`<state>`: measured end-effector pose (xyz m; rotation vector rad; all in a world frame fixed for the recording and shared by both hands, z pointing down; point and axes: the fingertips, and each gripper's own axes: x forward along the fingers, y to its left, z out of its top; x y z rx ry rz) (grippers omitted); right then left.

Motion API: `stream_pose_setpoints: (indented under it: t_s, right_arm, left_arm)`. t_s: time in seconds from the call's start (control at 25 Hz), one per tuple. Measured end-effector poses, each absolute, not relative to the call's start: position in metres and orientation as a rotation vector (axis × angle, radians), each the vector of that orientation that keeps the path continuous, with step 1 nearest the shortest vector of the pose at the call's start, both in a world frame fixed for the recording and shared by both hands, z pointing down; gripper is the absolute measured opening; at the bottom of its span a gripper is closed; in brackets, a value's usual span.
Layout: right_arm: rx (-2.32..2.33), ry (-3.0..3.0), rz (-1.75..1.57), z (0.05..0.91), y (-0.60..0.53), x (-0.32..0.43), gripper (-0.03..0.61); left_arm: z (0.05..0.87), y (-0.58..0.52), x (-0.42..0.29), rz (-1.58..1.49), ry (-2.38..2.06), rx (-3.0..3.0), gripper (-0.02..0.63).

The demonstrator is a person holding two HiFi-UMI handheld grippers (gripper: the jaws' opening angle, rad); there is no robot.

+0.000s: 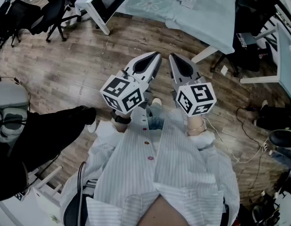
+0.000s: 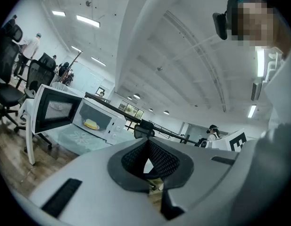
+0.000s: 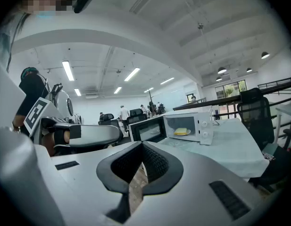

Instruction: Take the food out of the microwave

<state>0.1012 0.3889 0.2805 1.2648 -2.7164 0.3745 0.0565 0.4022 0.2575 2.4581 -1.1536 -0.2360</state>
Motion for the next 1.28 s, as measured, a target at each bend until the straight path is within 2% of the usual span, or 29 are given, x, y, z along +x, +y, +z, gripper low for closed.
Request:
stream_pose_setpoints:
  t_s: [0.84, 1.28]
  right_arm:
    - [1.219, -2.776, 0.421, 0.284, 0.379, 0.112, 0.032]
    - [1.203, -2.771, 0.449, 0.292, 0.311, 0.081, 0.032]
  left_arm:
    - [0.263, 0.394, 0.062, -0.243, -1.234, 2.425, 0.008]
    - [0.268, 0.324, 0.031, -0.245, -1.241, 2.415, 0.008]
